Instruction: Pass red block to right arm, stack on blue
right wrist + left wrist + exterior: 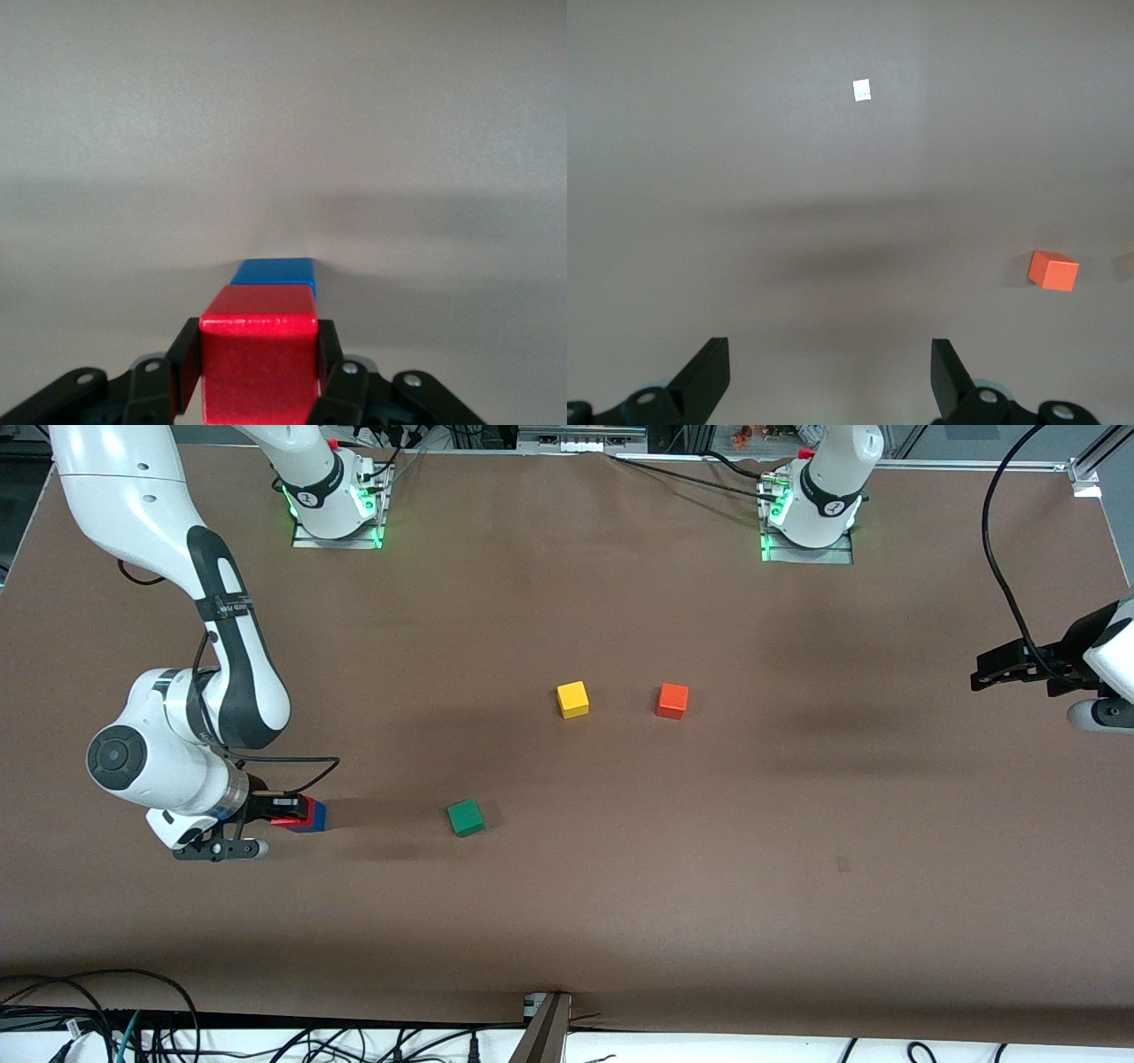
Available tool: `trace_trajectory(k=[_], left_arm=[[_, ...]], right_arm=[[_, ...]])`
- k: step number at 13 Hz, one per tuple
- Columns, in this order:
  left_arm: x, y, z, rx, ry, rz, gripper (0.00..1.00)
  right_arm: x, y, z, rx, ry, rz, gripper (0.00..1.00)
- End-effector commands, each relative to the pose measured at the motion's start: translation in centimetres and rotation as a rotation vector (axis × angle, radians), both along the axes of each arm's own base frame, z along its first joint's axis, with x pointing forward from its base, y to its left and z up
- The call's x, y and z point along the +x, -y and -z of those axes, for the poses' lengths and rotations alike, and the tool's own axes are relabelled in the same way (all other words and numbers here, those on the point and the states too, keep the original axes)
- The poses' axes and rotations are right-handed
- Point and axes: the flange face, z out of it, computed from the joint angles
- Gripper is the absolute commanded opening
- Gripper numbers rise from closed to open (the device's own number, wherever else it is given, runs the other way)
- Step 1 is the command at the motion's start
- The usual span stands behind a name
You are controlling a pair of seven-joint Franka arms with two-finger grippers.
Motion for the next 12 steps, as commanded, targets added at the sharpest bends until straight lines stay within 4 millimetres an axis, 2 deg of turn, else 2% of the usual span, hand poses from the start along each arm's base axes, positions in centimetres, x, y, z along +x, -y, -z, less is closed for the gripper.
trace_trajectory(k=[1,12], left_arm=[[0.37,0.05,-0.47,-0.014,0.01,-0.007,1.0],[0.37,0.22,-0.47,-0.014,0.01,-0.004,1.0]], right_arm=[[0.1,0.03,-0.71,0.001,0.002,0.005,0.15],[0.23,0.02,-0.68,0.0,0.008,0.005,0.17]])
